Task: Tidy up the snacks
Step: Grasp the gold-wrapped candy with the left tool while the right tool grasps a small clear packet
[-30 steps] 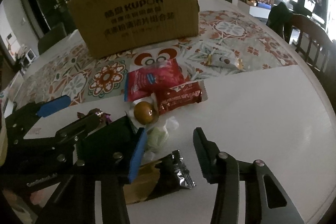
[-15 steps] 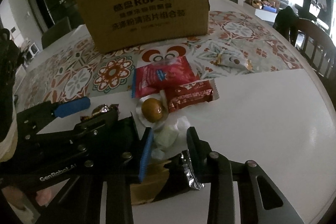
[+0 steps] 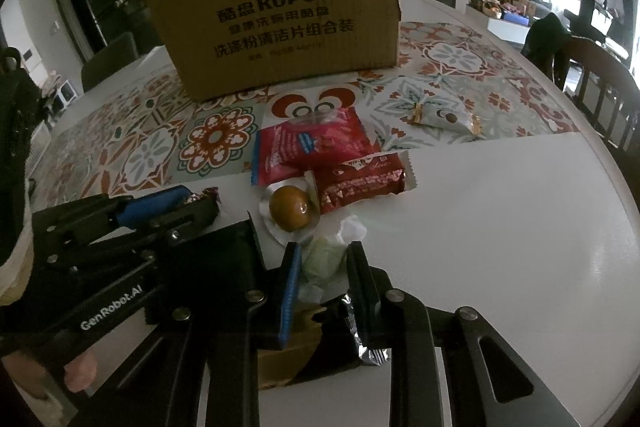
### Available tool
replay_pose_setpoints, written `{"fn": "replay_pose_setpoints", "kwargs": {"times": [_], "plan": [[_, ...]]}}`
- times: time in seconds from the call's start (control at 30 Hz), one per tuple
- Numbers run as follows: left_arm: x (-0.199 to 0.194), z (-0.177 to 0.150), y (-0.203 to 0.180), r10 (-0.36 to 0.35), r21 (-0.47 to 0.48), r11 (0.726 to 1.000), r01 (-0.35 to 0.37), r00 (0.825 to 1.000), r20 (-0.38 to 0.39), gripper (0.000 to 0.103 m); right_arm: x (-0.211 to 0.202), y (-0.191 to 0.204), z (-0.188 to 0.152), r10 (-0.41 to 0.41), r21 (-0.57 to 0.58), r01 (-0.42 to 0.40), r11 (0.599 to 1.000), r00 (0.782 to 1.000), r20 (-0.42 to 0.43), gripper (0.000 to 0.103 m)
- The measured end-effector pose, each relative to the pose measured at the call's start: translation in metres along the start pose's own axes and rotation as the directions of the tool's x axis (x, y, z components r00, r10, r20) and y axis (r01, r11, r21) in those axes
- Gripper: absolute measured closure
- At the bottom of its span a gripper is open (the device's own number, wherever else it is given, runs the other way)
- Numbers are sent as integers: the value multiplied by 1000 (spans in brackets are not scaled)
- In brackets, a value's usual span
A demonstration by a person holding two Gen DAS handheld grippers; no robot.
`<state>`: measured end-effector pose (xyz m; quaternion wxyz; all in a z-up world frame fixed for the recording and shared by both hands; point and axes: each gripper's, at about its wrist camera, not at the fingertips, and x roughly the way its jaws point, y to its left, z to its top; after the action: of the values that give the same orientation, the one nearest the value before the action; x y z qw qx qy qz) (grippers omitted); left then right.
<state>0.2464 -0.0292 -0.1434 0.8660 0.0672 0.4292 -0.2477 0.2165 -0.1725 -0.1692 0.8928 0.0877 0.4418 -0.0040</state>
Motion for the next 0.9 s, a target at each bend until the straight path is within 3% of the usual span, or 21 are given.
{"fn": "replay_pose_setpoints", "kwargs": {"times": [0.5,0.9], "plan": [[-43,4,-8,69,-53,996,-65,993,90,78,-26,-1,3,18,-40,-15,999,996,85,78],[-80,16,-23,82,-67,995,-71,980,184,78,-67,-1,18,63,-112,-40,993,977,205,78]]}}
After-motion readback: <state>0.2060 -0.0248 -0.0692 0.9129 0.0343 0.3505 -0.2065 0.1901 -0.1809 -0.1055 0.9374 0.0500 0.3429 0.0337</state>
